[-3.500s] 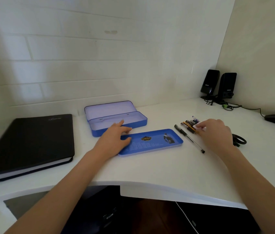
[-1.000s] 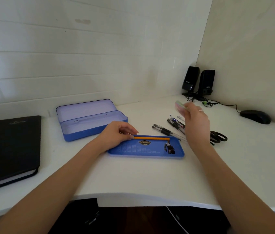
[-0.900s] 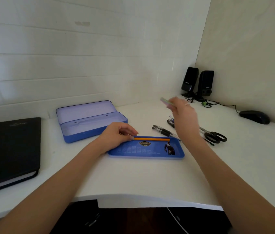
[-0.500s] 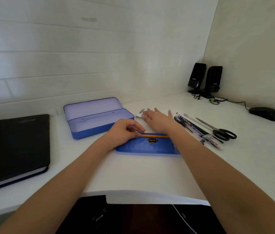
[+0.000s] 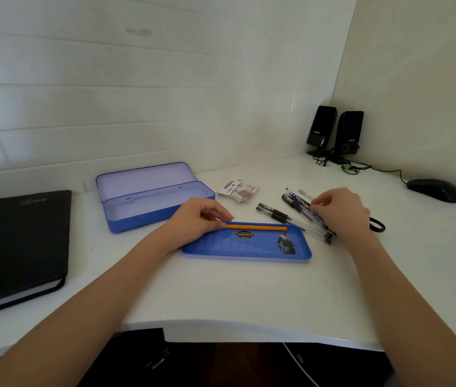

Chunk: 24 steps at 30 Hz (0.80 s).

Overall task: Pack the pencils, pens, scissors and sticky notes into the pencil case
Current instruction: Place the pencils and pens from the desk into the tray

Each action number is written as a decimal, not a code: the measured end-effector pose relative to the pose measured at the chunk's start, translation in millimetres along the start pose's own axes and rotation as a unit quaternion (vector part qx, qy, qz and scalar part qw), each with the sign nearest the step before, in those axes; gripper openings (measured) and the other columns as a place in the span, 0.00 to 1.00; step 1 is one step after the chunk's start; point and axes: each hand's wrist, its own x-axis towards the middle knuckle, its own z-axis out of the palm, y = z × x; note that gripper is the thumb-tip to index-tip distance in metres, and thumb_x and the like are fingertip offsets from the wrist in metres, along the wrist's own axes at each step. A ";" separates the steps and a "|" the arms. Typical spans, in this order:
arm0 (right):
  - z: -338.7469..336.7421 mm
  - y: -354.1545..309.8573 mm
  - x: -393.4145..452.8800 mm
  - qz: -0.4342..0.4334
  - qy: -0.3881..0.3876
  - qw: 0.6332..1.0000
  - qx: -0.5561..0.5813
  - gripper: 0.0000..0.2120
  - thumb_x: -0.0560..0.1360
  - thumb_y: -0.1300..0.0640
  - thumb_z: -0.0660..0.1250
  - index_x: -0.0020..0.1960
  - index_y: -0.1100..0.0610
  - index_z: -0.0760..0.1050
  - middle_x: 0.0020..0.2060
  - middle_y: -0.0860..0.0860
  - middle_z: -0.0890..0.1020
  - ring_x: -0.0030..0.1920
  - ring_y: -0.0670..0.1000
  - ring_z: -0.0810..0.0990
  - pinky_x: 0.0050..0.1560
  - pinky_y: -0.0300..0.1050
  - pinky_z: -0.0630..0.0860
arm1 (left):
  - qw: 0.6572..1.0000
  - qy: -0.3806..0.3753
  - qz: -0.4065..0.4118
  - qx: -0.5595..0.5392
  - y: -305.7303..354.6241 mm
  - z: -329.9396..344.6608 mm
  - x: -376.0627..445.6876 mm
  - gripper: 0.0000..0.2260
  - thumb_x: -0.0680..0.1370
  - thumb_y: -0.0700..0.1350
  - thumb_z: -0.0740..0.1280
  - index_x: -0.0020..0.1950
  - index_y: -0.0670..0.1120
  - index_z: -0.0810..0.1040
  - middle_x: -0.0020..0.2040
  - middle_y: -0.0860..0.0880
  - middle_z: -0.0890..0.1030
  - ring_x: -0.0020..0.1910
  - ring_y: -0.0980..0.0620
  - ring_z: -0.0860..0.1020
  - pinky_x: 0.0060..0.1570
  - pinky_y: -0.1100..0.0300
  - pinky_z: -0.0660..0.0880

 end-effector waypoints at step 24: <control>-5.2 -39.6 -28.9 -0.183 -0.093 0.952 0.225 0.05 0.74 0.52 0.68 0.48 0.47 0.83 0.40 0.47 0.83 0.37 0.44 0.75 0.41 0.41 0.75 | 0.996 -0.040 -0.015 -0.075 -4.9 -11.5 -1.0 0.11 0.73 0.32 0.68 0.47 0.47 0.81 0.50 0.49 0.84 0.51 0.55 0.81 0.54 0.66 0.76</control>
